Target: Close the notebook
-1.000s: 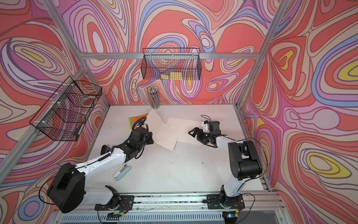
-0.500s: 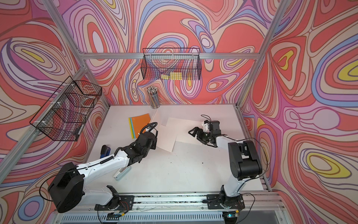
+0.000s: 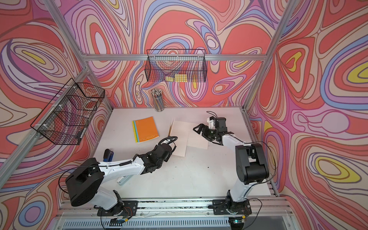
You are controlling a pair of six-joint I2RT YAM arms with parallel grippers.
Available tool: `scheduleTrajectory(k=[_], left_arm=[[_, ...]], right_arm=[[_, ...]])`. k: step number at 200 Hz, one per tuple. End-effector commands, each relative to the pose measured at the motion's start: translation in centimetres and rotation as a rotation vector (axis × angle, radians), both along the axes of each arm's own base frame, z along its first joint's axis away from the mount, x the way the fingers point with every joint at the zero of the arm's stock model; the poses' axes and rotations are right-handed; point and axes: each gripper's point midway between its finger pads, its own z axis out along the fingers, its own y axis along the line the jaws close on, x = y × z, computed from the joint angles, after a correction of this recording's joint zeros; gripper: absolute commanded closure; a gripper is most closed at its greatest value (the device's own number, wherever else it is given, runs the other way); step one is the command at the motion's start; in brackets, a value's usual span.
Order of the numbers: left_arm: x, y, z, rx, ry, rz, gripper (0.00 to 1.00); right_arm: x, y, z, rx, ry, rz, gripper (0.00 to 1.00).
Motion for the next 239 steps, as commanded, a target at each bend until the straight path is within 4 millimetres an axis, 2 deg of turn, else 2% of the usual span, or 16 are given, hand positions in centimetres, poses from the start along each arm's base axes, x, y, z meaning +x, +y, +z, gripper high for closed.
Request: scheduleTrajectory(k=[1, 70, 107, 168, 239], left_arm=[[-0.1, -1.6, 0.2, 0.059, -0.03, -0.056, 1.0], [-2.3, -4.7, -3.0, 0.247, -0.034, -0.173, 1.0], [-3.1, -6.3, -4.8, 0.414, -0.048, -0.243, 1.0], [-3.6, -6.4, -6.5, 0.508, -0.027, -0.261, 1.0], [-4.5, -6.3, -6.8, 0.51, 0.017, -0.257, 1.0]], right_arm=[[0.3, 0.8, 1.0, 0.001, -0.022, -0.001, 0.02], [0.8, 2.8, 2.0, 0.013, -0.037, 0.042, 0.02], [0.9, 3.8, 2.8, 0.035, -0.054, 0.059, 0.02], [0.1, 5.7, 2.9, 0.059, -0.05, 0.094, 0.02], [-2.1, 8.4, 0.5, 0.068, -0.001, 0.132, 0.02]])
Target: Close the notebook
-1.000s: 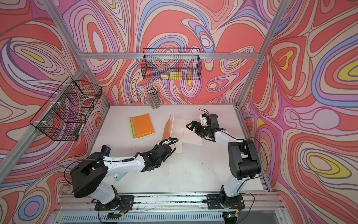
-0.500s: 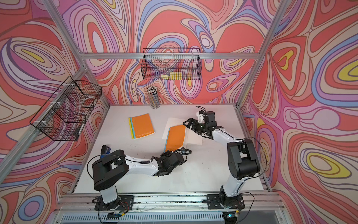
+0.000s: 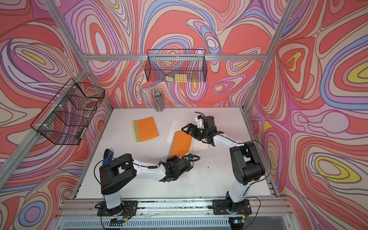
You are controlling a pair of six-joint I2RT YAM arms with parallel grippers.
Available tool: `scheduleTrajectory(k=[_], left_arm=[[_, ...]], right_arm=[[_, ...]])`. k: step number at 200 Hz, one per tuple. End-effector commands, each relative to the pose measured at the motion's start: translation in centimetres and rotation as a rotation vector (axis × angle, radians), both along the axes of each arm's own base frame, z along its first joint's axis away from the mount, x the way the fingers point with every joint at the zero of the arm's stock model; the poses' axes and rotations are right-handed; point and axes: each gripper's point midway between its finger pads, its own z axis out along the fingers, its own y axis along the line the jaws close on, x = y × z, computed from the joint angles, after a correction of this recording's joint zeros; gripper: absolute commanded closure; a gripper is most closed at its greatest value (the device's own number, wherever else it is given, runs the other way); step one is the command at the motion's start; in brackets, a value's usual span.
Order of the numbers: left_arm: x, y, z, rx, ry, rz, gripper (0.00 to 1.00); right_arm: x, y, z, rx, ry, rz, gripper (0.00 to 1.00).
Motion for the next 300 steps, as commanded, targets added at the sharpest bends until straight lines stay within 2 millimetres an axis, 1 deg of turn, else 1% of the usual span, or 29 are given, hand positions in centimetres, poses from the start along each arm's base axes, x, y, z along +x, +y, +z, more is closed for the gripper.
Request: scheduleTrajectory(k=[1, 44, 82, 102, 113, 128, 155, 157, 159, 173, 186, 200, 221, 237, 251, 260, 272, 287, 300], left_arm=[[-0.8, 0.2, -0.5, 0.026, 0.032, 0.009, 1.0], [-1.3, 0.5, -0.6, 0.022, 0.039, 0.032, 1.0], [-1.4, 0.1, -0.5, 0.026, 0.04, 0.026, 0.98], [-1.4, -0.2, -0.6, 0.029, 0.042, 0.021, 0.97], [-1.5, -0.3, -0.6, 0.031, 0.042, 0.021, 0.94], [-1.6, -0.3, -0.6, 0.032, 0.045, 0.023, 0.86], [-2.1, -0.4, -0.2, 0.023, 0.05, 0.024, 0.81], [-2.1, -0.4, -0.3, 0.023, 0.051, 0.024, 0.81], [-2.1, -0.4, -0.2, 0.024, 0.052, 0.024, 0.8], [-2.4, -0.6, 0.1, 0.012, 0.057, 0.019, 0.75], [-2.7, -1.1, 0.7, -0.027, 0.077, 0.021, 0.73], [-3.6, -2.0, 1.5, -0.095, 0.126, 0.006, 0.71], [-4.9, -2.4, 2.3, -0.184, 0.188, -0.036, 0.69], [-5.4, -2.5, 3.0, -0.249, 0.223, -0.069, 0.68], [-5.3, -2.1, 3.4, -0.309, 0.262, -0.07, 0.68], [-4.9, -1.7, 3.8, -0.354, 0.28, -0.056, 0.68], [-4.7, -1.3, 4.2, -0.426, 0.344, -0.054, 0.68], [-4.1, -0.8, 5.4, -0.509, 0.363, -0.046, 0.67], [-3.3, -0.2, 6.1, -0.575, 0.413, -0.022, 0.67]], right_arm=[[-0.8, 0.5, -1.5, -0.002, 0.03, 0.004, 0.02], [-1.8, 0.5, -3.0, -0.009, 0.063, 0.008, 0.02], [-2.3, 0.5, -3.7, -0.015, 0.073, 0.01, 0.02], [-2.6, 0.4, -4.4, -0.022, 0.087, 0.011, 0.02], [-2.7, 0.4, -4.9, -0.027, 0.092, 0.014, 0.02], [-2.9, 0.3, -5.4, -0.034, 0.1, 0.015, 0.02], [-2.8, 0.3, -5.4, -0.026, 0.091, 0.013, 0.02], [-2.8, 0.3, -6.2, -0.031, 0.109, 0.013, 0.02], [-2.8, 0.3, -6.4, -0.032, 0.114, 0.012, 0.02], [-2.7, 0.4, -6.7, -0.032, 0.116, 0.013, 0.02], [-2.7, 0.3, -7.0, -0.041, 0.119, 0.017, 0.02], [-2.7, 0.3, -7.2, -0.048, 0.124, 0.02, 0.02], [-2.8, 0.3, -7.3, -0.045, 0.125, 0.02, 0.02], [-2.8, 0.3, -7.3, -0.049, 0.123, 0.02, 0.02], [-2.9, 0.3, -7.6, -0.053, 0.128, 0.023, 0.02], [-2.9, 0.3, -7.6, -0.054, 0.128, 0.025, 0.02], [-3.0, 0.3, -7.6, -0.057, 0.13, 0.029, 0.02], [-3.2, 0.1, -7.7, -0.067, 0.133, 0.029, 0.02], [-3.3, 0.0, -7.7, -0.073, 0.132, 0.027, 0.02]])
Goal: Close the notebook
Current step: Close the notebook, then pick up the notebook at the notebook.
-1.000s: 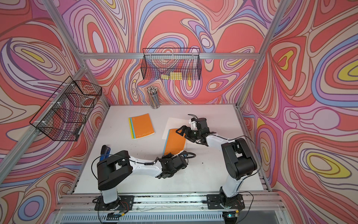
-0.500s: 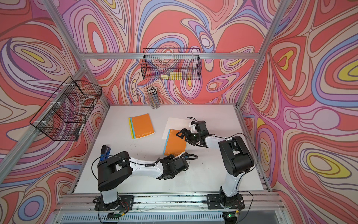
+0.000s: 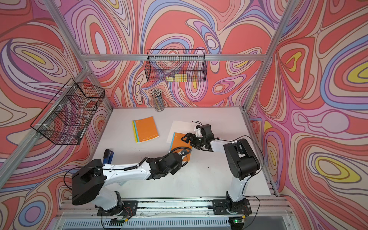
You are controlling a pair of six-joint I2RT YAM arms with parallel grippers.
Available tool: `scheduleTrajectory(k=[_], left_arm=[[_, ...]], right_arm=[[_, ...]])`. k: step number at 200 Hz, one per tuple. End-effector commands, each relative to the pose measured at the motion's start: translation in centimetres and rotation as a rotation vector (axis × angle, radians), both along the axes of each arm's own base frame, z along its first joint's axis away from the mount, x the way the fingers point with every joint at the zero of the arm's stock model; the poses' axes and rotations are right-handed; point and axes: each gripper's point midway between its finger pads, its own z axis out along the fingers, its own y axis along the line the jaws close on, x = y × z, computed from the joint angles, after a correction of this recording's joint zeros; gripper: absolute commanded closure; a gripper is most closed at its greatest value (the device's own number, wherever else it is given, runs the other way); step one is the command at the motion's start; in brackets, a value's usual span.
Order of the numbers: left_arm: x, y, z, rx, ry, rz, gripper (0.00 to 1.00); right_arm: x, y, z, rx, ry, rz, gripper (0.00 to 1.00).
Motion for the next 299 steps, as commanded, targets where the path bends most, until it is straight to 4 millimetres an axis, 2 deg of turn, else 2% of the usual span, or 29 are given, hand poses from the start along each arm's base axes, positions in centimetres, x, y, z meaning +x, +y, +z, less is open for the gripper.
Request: scheduleTrajectory(k=[1, 55, 92, 128, 157, 223, 299], left_arm=[[-0.1, -0.3, 1.1, -0.161, 0.12, -0.006, 0.67], [3.5, 2.1, 2.5, -0.476, 0.39, 0.129, 0.63], [6.0, 3.3, 2.2, -0.637, 0.544, 0.229, 0.64], [8.5, 3.8, 0.6, -0.761, 0.666, 0.338, 0.65], [9.9, 4.1, -0.7, -0.766, 0.704, 0.41, 0.69], [11.8, 4.6, -3.5, -0.75, 0.748, 0.51, 0.65], [13.2, 5.4, -5.0, -0.745, 0.756, 0.53, 0.63]], right_arm=[[-0.4, -0.1, -0.6, -0.031, 0.003, 0.007, 0.02], [-0.5, -0.3, -0.1, -0.046, -0.002, 0.006, 0.02], [-0.8, -0.8, -0.6, -0.074, 0.002, 0.002, 0.02], [-1.2, -0.8, -1.0, -0.078, 0.011, 0.009, 0.02], [-1.4, -0.8, -1.2, -0.069, 0.012, 0.004, 0.02], [-1.4, -0.8, -1.2, -0.066, 0.016, 0.004, 0.02], [-1.4, -0.7, -1.4, -0.059, 0.021, 0.004, 0.02]])
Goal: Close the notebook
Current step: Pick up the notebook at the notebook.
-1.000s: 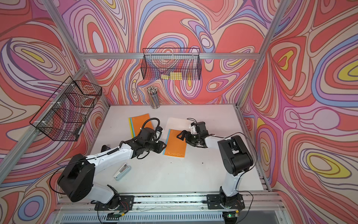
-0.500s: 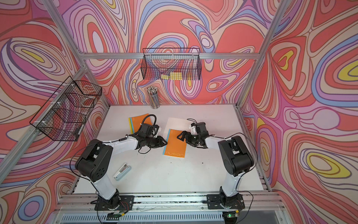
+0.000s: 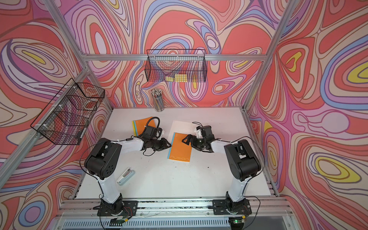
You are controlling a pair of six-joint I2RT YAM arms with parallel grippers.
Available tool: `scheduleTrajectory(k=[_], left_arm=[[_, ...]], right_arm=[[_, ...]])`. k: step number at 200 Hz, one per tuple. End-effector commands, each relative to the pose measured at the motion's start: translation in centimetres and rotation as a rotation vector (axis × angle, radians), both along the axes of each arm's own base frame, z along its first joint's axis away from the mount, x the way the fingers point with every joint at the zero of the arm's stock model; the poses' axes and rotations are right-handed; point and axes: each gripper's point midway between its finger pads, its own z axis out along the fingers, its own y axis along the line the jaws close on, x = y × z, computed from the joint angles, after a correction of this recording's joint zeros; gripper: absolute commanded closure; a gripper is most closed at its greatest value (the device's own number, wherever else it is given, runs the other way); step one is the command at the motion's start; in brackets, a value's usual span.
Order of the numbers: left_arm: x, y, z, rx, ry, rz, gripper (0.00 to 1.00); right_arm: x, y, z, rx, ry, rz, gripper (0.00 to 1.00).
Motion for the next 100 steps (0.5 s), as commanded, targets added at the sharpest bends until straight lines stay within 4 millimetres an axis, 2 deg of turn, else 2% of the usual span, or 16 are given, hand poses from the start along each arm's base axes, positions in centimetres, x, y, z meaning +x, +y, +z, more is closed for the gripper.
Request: scheduleTrajectory(k=[1, 48, 100], left_arm=[[1.2, -0.2, 0.1, -0.015, -0.008, 0.006, 0.63], [1.8, -0.7, -1.0, -0.091, 0.077, 0.018, 0.61], [0.8, -1.3, -1.5, -0.2, 0.196, -0.008, 0.58]], right_arm=[[-0.7, -0.1, -0.7, -0.011, 0.022, -0.001, 0.02], [-0.9, -0.2, -1.0, -0.014, 0.028, -0.003, 0.02], [-1.1, -0.2, -1.4, -0.004, 0.038, -0.009, 0.02]])
